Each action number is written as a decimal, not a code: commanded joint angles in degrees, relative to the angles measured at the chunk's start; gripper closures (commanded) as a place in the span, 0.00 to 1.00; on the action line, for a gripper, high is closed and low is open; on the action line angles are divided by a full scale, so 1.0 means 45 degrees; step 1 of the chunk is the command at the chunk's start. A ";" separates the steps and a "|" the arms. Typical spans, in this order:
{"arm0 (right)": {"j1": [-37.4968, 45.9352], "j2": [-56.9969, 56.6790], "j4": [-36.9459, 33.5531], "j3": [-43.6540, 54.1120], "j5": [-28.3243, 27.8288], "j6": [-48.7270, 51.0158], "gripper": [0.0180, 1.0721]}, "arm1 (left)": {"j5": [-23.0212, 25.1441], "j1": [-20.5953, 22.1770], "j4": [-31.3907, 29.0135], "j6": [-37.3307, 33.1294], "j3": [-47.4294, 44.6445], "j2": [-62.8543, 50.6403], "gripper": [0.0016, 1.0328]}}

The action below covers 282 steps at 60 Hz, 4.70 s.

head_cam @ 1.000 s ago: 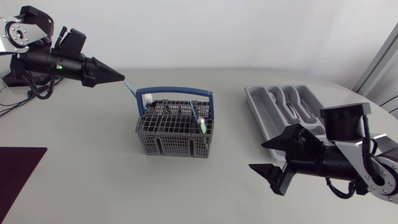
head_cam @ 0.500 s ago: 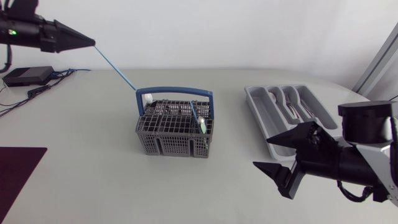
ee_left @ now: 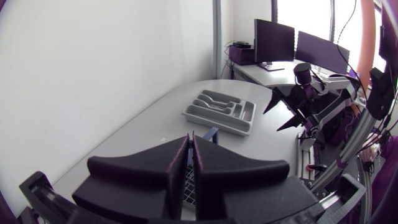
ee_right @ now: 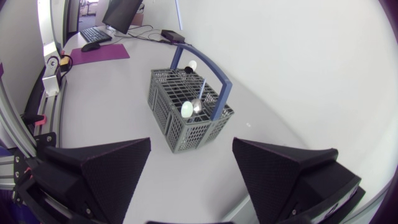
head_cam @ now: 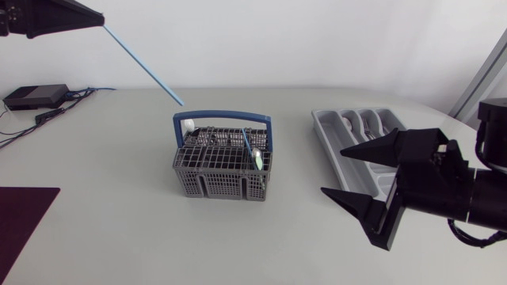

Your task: Unload the cutlery basket into the drawer organizer.

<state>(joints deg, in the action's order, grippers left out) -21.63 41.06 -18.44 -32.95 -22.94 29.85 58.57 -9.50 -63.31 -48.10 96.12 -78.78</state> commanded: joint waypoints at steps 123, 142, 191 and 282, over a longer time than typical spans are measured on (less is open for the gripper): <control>-0.3182 0.4665 0.0933 -0.2444 -0.0664 -0.3996 0.92 | -0.0261 0.7774 0.1998 0.1235 -0.2316 -0.2414 0.90; -0.3377 0.4587 0.0816 -0.2151 -0.0664 -0.4074 0.94 | -0.0436 0.7735 0.2252 0.1274 -0.2511 -0.2356 0.89; 0.0568 0.2302 -0.1977 -0.1213 -0.1465 -0.2238 0.94 | -0.0573 0.4825 0.6158 0.4711 -0.2883 -0.1184 0.04; 0.5548 1.2536 0.0620 -0.5041 0.2168 -0.3488 0.17 | -0.7487 0.9317 0.9440 0.6586 -0.7726 -0.1164 0.05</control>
<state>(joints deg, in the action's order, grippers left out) 3.92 98.59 -16.16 -56.66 -13.76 15.16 25.98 30.65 -19.68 -21.93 60.69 -84.95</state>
